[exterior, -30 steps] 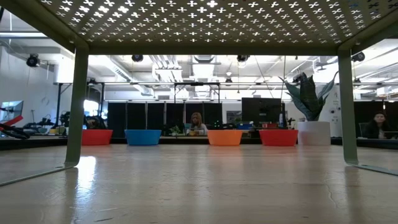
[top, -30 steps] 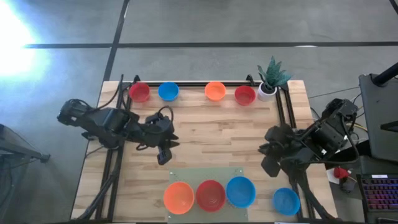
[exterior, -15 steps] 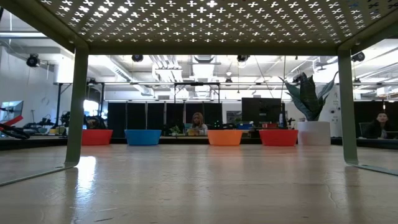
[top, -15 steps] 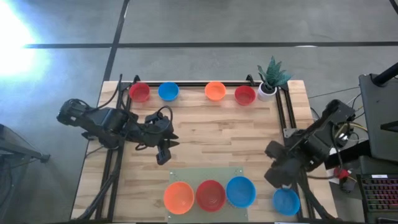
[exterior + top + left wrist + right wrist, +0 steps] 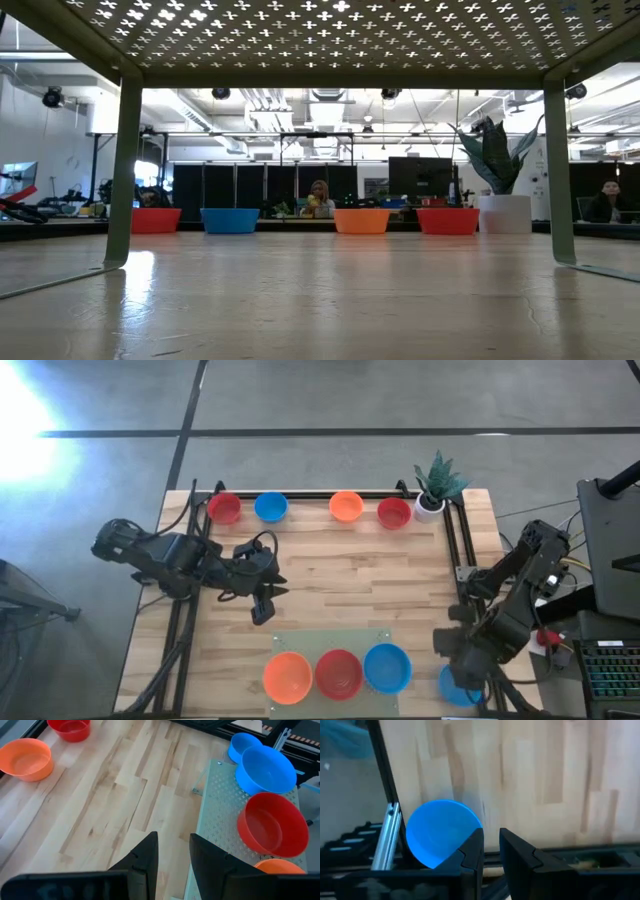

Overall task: Pick & Place Mini bowls
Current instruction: Stack the bottom blue bowl on the blue bowl on the shelf

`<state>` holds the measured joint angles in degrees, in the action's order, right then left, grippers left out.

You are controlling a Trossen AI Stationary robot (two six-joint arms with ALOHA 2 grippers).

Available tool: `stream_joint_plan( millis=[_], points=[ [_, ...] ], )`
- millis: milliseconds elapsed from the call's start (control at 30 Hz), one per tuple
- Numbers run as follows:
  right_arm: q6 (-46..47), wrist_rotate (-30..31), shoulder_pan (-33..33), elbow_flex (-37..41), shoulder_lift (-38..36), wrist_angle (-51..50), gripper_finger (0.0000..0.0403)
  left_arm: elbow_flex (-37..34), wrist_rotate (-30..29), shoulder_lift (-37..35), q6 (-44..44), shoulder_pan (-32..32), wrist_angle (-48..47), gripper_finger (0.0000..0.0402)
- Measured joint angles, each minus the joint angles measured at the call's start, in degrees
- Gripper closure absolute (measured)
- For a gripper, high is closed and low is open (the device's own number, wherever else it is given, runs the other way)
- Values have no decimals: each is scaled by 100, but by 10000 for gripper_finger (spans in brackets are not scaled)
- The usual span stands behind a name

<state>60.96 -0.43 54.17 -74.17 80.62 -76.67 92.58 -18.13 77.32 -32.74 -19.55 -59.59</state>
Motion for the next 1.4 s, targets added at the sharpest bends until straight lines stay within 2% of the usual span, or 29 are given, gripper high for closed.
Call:
stream_joint_plan(
  millis=[333, 533, 767, 1400],
  points=[
    [-165, -29, 262, 1122, 0, 1301, 344, 0, 0, 0, 3, 0, 0, 299],
    [-360, -631, 262, 1779, 2, 2182, 344, 0, 0, 0, -25, 0, 0, 299],
    [-738, -729, 260, 2212, 2, 2297, 344, 0, 0, 0, -38, 0, 0, 299],
    [-757, -731, 260, 2791, 2, 2917, 344, -2, 2, 0, -73, 2, 1, 299]
  ],
)
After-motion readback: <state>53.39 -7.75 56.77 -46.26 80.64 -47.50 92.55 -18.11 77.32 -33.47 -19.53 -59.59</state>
